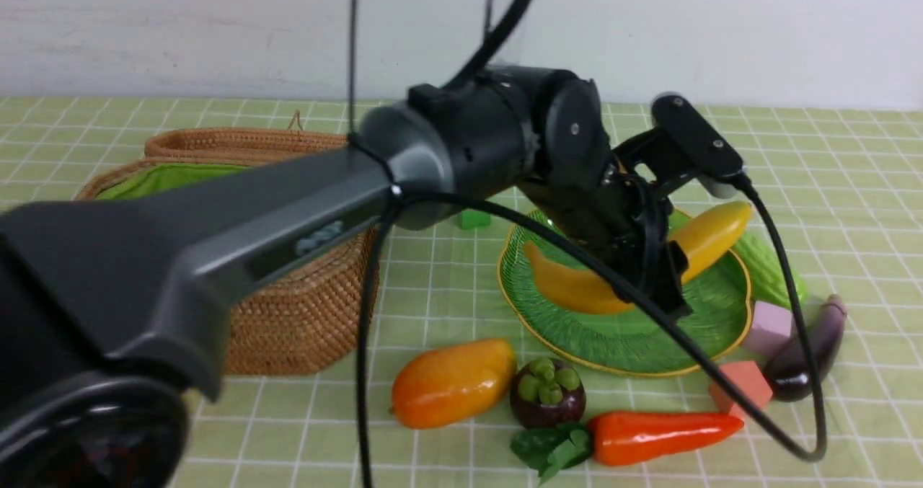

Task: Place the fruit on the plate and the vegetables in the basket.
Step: Use the left arm to grab a banana and put it into the right plate, then grab the mango with your left arm and place it on the right plate

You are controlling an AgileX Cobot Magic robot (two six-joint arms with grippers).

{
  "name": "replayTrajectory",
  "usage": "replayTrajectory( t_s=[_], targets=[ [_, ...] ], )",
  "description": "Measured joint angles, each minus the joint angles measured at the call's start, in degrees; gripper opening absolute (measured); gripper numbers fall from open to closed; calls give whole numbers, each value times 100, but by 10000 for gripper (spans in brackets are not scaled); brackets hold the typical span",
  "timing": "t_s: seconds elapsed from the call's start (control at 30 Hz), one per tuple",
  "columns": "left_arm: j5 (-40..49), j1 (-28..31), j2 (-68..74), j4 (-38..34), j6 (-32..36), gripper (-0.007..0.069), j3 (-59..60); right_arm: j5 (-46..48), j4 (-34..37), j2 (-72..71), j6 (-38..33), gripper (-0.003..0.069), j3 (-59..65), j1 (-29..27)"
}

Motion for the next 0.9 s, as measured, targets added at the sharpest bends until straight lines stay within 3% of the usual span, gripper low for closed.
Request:
replayTrajectory(
  t_s=[0.2,0.43,0.53,0.67,0.8,0.9],
  targets=[
    [182,0,1151,391,-124,304,-1398,-77,-434,-149,422,56,0,0],
    [150,0,1263,412,-139,313,-1519,-182,-1493,-225,1096,59,0,0],
    [156,0,1263,412,-139,391,-1537,-177,-1621,-225,1164,63,0,0],
    [182,0,1245,412,-188,582,-1537,-177,-1606,-232,1175,67,0,0],
    [401,0,1119,417,-477,659,-1537,-172,-1593,-245,1175,68,0,0],
    [767,0,807,417,-869,640,-1537,-173,-1593,-245,1175,68,0,0]
  ],
)
